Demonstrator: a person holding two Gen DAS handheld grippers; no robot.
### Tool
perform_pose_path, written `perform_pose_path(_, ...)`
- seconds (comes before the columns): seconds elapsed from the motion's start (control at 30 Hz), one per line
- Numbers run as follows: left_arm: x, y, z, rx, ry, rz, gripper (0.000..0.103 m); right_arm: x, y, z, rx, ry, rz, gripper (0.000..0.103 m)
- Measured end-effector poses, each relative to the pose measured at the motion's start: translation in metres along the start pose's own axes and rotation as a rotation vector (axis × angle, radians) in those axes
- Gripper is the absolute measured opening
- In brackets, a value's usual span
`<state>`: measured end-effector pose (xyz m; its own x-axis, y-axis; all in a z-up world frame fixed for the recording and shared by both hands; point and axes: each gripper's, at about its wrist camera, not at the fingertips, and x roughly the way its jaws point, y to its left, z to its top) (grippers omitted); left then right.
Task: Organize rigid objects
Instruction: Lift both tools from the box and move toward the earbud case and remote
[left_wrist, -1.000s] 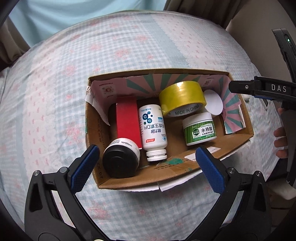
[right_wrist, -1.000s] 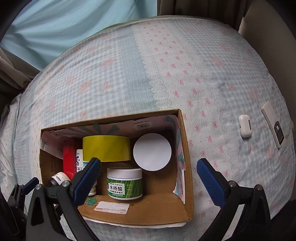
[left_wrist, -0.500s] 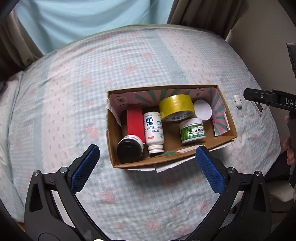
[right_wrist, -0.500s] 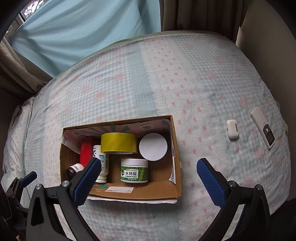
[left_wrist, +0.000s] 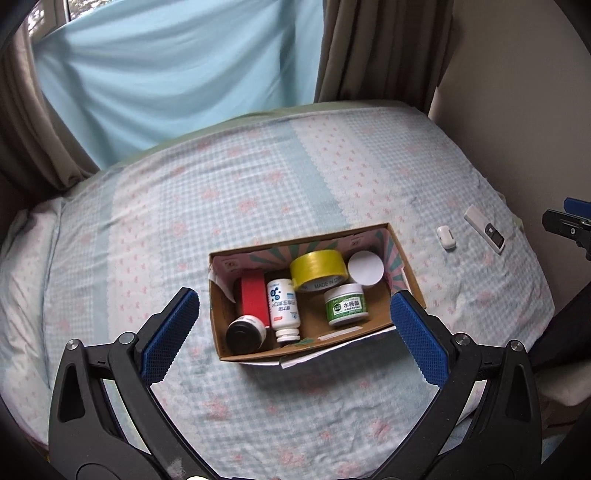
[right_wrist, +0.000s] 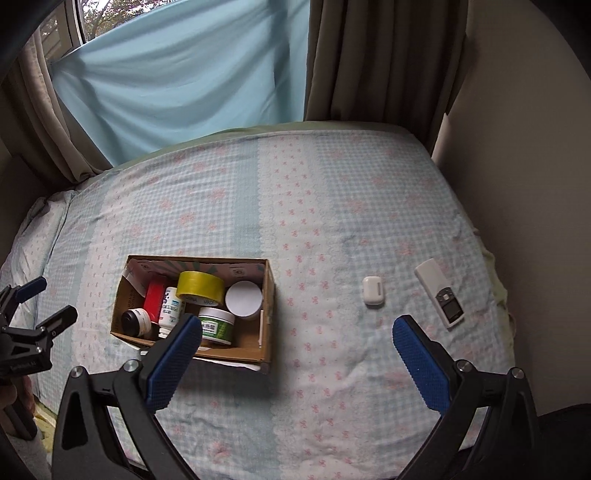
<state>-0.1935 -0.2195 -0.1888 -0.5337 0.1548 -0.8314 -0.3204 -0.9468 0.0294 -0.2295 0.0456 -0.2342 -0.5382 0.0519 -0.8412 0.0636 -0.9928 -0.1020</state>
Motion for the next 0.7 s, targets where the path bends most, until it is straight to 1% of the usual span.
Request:
perform_pose_path(0.1, -0.007, -0.023, 0.009, 0.015, -0.017, 0.010, 0.103, -0.017, -0.024, -0.002, 0.003, -0.031, -0.053, 0.103)
perform_pose_path(0.17, -0.009, -0.040, 0.014, 0.007, -0.023, -0.008, 0.103, -0.026, -0.043, -0.002, 0.023, -0.057, -0.091, 0.103)
perform_pose_path(0.23, -0.010, -0.057, 0.019, -0.029, -0.022, -0.044, 0.103, -0.030, -0.063, -0.001, 0.044, -0.065, -0.103, 0.103)
perform_pose_path(0.27, -0.009, -0.067, 0.020, -0.040, -0.020, -0.066, 0.103, -0.030, -0.073, 0.000, 0.047, -0.067, -0.102, 0.103)
perform_pose_path(0.3, -0.008, -0.078, 0.022, -0.044, -0.017, -0.069, 0.103, -0.029, -0.082, 0.001, 0.041, -0.069, -0.102, 0.103)
perform_pose_path(0.37, -0.005, -0.103, 0.025, -0.044, -0.009, -0.058, 0.103, -0.025, -0.101, 0.001, 0.020, -0.069, -0.105, 0.103)
perform_pose_path(0.53, 0.006, -0.166, 0.036, -0.060, 0.011, -0.045, 0.103, -0.009, -0.154, 0.002, -0.008, -0.052, -0.073, 0.103)
perform_pose_path(0.7, 0.033, -0.227, 0.048, -0.077, 0.048, -0.031, 0.103, 0.017, -0.203, 0.004, -0.039, -0.028, -0.043, 0.103)
